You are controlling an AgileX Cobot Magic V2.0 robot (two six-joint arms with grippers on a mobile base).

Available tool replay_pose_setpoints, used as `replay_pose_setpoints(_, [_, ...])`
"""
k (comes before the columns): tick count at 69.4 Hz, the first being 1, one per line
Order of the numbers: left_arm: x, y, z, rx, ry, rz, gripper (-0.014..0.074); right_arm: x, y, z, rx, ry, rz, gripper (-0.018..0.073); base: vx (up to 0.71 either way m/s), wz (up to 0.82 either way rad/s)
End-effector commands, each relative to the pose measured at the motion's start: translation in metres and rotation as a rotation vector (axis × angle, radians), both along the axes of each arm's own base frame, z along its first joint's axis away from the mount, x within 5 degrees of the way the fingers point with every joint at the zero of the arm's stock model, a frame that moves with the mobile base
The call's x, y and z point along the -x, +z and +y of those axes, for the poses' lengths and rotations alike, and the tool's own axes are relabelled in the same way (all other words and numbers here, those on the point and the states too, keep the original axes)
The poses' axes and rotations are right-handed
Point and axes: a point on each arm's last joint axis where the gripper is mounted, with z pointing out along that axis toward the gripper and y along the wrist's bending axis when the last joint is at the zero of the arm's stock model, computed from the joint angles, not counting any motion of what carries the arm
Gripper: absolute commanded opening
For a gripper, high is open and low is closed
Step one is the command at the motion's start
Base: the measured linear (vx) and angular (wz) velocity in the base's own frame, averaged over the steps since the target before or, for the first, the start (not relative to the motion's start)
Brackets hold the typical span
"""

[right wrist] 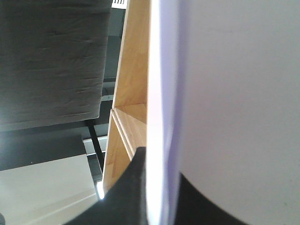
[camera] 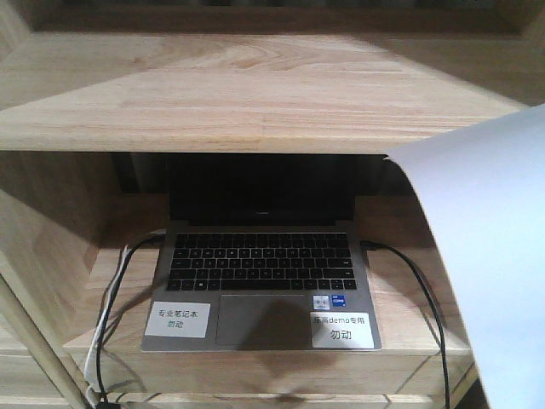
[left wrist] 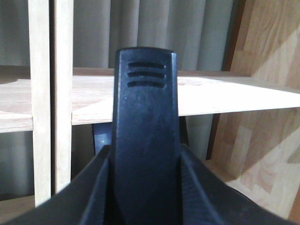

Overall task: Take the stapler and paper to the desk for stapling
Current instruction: 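Drive the base away from the shelf toward the wooden desk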

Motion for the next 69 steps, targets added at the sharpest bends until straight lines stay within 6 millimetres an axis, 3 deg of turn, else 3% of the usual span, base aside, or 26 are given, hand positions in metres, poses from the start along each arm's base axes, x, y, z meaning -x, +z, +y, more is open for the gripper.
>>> replay_pose_setpoints(1, [0.0009,0.0167,-0.0007,0.048,-0.015,-0.108,-0.0006,0.0029,0.0101,-0.0009,-0.011,-0.005,-0.044,-0.0008,0.00,0.01])
replay_pose_setpoints(35, [0.0009,0.0167,-0.0007,0.048,-0.015,-0.108,-0.0006,0.0029,0.0101,-0.0009,-0.011,-0.005,-0.044,-0.0008,-0.03,0.12])
replay_pose_setpoints(69, [0.0009,0.0167,-0.0007,0.048,-0.015,-0.108,-0.0006,0.0029,0.0101,-0.0009,-0.011,-0.005,-0.044,-0.0008,-0.09,0.36])
